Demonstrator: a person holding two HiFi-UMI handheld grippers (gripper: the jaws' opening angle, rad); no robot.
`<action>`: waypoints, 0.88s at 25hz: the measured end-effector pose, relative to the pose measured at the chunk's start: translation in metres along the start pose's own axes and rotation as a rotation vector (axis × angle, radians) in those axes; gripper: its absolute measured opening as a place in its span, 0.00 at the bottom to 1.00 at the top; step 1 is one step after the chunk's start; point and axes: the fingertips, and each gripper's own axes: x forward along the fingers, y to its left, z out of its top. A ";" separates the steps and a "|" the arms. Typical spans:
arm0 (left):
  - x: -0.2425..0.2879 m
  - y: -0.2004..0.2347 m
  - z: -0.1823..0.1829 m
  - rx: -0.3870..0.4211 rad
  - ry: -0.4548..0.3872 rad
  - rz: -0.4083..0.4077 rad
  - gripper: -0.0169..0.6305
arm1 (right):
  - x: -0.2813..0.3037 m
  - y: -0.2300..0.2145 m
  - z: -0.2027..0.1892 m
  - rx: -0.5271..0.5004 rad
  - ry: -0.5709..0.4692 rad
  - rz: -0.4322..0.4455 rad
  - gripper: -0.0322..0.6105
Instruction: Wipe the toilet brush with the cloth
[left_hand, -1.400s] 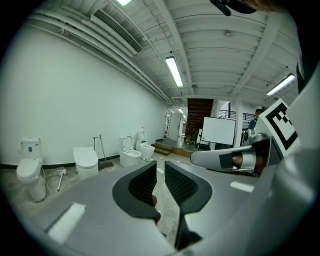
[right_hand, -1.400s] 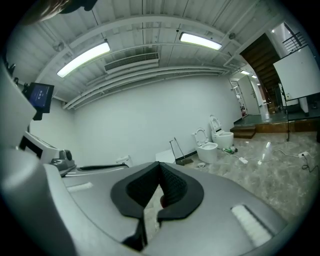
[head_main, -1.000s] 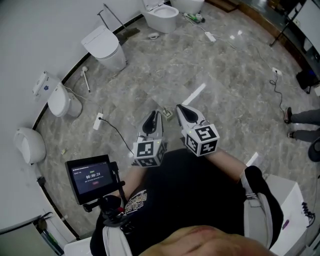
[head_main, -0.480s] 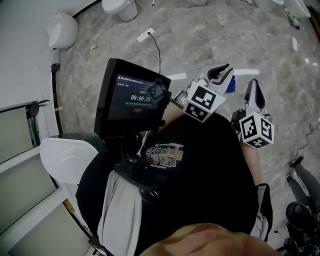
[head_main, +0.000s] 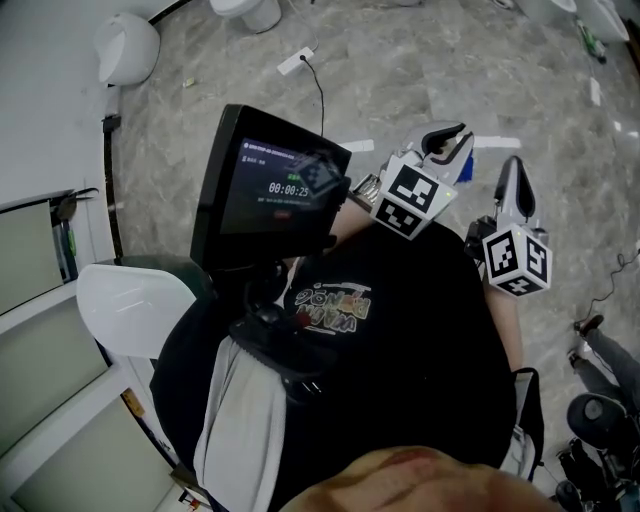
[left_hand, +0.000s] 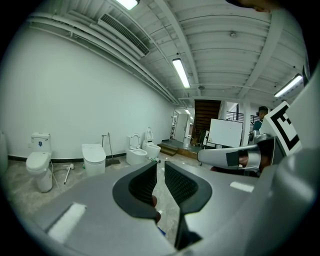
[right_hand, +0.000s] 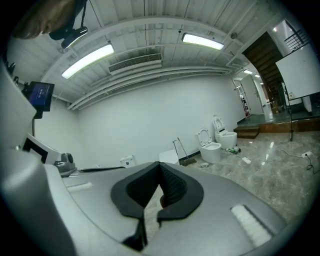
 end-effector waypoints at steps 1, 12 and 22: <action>0.000 0.000 0.000 -0.002 -0.001 0.000 0.10 | 0.000 0.000 0.001 -0.001 -0.001 -0.001 0.05; 0.000 -0.003 0.002 0.000 -0.011 -0.013 0.10 | -0.002 0.001 0.001 -0.008 -0.003 -0.001 0.05; 0.001 -0.004 0.001 0.002 -0.007 -0.016 0.10 | -0.002 0.001 0.000 -0.008 0.000 0.007 0.05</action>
